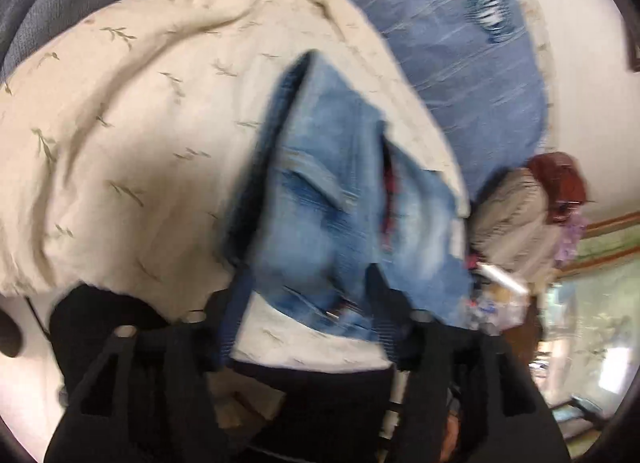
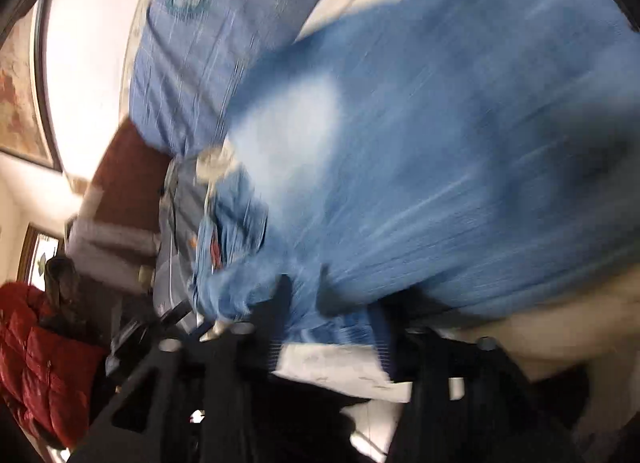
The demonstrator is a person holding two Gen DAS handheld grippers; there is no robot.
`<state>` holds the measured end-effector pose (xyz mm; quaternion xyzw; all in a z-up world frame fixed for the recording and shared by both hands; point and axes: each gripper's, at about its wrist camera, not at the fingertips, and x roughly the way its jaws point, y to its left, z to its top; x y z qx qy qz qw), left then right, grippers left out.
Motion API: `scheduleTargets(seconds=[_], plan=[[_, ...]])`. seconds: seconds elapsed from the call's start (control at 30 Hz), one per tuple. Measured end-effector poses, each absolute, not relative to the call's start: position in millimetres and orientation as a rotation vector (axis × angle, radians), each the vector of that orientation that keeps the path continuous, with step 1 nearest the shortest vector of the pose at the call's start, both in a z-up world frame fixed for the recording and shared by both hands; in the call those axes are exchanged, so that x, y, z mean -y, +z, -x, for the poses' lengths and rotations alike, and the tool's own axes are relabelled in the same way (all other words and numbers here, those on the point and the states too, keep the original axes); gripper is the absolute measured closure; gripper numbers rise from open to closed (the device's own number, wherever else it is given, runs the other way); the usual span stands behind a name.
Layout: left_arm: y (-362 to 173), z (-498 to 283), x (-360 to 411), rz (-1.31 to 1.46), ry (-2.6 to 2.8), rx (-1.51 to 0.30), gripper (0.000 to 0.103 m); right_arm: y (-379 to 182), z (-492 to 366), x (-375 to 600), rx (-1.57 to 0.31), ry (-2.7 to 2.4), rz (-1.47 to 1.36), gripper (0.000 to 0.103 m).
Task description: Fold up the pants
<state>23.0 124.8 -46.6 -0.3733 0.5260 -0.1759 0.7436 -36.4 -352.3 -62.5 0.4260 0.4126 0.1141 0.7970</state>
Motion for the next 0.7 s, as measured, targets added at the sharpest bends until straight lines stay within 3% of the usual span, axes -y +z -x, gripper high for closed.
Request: scheduleTargets(seconds=[0.1, 0.27, 0.4, 0.43, 0.47, 0.5, 0.53, 0.63, 0.7], plan=[[-40.4, -10.5, -113.9, 0.857, -0.455, -1.144, 0.023, -63.0, 63.1, 406.6, -0.772, 0.09, -1.007, 0.059], [-46.3, -18.9, -73.2, 0.799, -0.502, -1.238, 0.023, -63.7, 97.2, 486.5, -0.606, -0.081, -1.161, 0.057], [-57.6, -30.9, -48.8, 0.734, -0.419, -1.296, 0.023, -64.1, 77.2, 498.7, -0.604, -0.046, -1.142, 0.056], [-58.2, -37.2, -46.3, 0.727, -0.395, -1.292, 0.026, -66.0, 71.4, 502.8, -0.63, -0.048, -1.134, 0.063], [-56.3, -46.9, -42.6, 0.701, -0.365, -1.291, 0.035, -64.3, 63.6, 510.9, -0.664, -0.047, -1.118, 0.077], [-56.2, -53.0, -40.4, 0.685, -0.353, -1.306, 0.072, -50.3, 57.2, 519.4, -0.652, -0.041, -1.085, 0.099], [-52.5, -58.3, -39.5, 0.702, -0.367, -1.332, 0.088, -32.4, 59.6, 523.4, -0.592, -0.03, -1.059, 0.1], [-32.0, -50.9, -41.5, 0.742, -0.419, -1.279, 0.087, 36.3, 86.1, 527.6, -0.387, 0.004, -0.86, 0.1], [-26.6, -39.6, -38.9, 0.702, -0.45, -1.255, 0.087, 44.1, 99.0, 525.4, -0.395, -0.026, -0.768, 0.1]])
